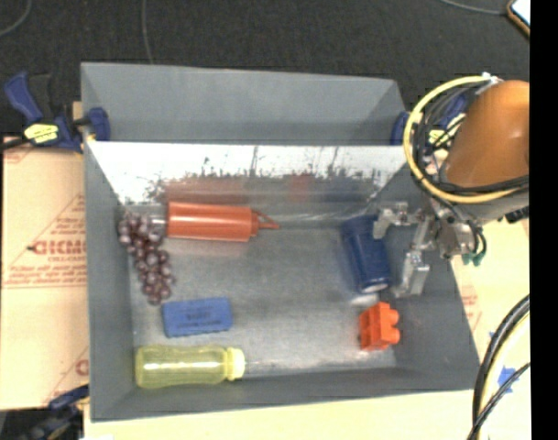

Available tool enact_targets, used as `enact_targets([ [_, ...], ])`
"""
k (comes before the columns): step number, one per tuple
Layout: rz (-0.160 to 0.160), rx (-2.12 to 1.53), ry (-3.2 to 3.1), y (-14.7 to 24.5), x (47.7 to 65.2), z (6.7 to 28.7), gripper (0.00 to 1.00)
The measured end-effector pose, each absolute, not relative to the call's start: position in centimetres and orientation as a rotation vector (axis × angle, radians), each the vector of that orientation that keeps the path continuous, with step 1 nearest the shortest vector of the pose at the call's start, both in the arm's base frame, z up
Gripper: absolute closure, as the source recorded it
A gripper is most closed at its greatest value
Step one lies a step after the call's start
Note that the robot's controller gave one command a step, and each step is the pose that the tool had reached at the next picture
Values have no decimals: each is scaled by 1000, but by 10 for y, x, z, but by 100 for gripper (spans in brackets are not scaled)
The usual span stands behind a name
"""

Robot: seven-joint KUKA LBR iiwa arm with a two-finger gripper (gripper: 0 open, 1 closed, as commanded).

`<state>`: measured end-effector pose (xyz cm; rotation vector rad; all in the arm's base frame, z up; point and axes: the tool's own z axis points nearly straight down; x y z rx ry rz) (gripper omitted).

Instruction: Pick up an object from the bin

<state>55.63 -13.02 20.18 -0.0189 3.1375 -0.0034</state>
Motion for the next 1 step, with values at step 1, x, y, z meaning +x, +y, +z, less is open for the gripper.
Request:
enact_targets([
  [1, -3, -19, 3138, -130, 556, 202, 0],
])
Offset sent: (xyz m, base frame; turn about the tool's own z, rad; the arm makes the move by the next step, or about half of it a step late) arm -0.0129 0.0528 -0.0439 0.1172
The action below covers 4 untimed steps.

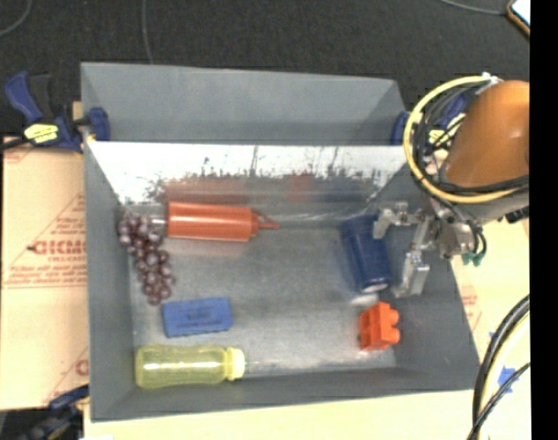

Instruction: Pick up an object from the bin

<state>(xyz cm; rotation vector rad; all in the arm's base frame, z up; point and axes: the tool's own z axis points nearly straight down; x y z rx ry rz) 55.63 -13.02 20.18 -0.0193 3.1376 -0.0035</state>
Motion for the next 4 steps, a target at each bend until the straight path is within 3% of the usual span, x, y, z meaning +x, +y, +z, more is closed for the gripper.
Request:
enact_targets([
  [1, 0, 159, 3134, -75, 543, 157, 0],
  [2, -5, 206, 3119, -79, 538, 179, 0],
  [3, 2, 171, 3133, -39, 578, 102, 0],
  [4, -4, 227, 3112, -9, 550, 119, 0],
])
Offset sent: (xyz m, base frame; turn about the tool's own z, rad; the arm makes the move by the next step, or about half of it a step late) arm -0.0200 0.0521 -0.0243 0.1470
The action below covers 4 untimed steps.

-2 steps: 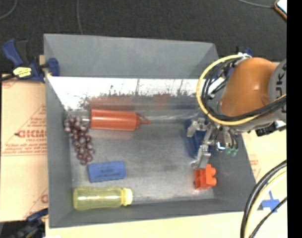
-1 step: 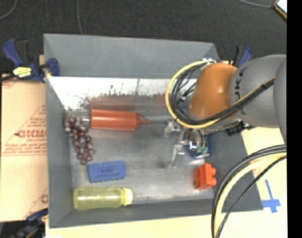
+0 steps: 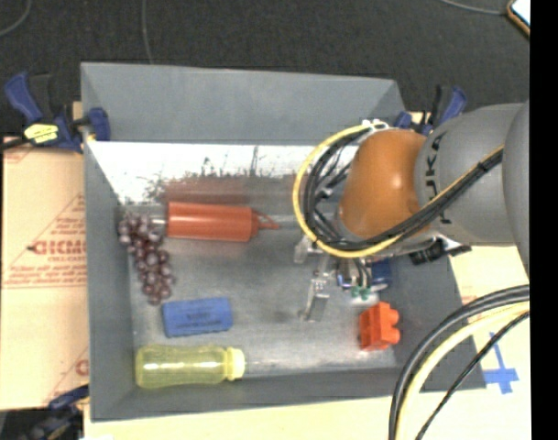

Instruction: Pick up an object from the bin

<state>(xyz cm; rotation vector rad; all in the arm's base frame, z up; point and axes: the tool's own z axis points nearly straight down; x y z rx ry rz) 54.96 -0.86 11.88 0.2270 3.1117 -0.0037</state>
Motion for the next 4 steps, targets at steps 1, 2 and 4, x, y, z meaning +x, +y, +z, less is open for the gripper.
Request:
enact_targets([
  [1, -6, -94, 3131, -48, 539, 71, 0],
  [2, -5, 220, 3107, -14, 559, 174, 0],
  [4, -2, 155, 3095, 74, 548, 131, 0],
])
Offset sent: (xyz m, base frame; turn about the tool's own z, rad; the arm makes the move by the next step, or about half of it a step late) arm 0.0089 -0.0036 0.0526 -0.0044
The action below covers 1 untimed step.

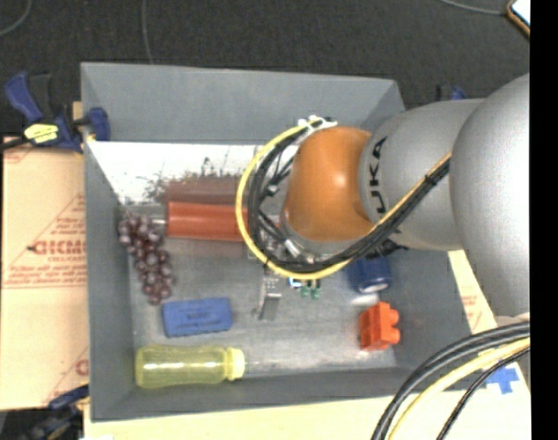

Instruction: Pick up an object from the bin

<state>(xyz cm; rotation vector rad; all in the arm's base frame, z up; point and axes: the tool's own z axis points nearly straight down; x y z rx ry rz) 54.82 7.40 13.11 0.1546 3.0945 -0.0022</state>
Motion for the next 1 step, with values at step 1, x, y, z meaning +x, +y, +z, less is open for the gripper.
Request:
enact_targets([
  [1, -7, -43, 3137, 67, 473, 94, 0],
])
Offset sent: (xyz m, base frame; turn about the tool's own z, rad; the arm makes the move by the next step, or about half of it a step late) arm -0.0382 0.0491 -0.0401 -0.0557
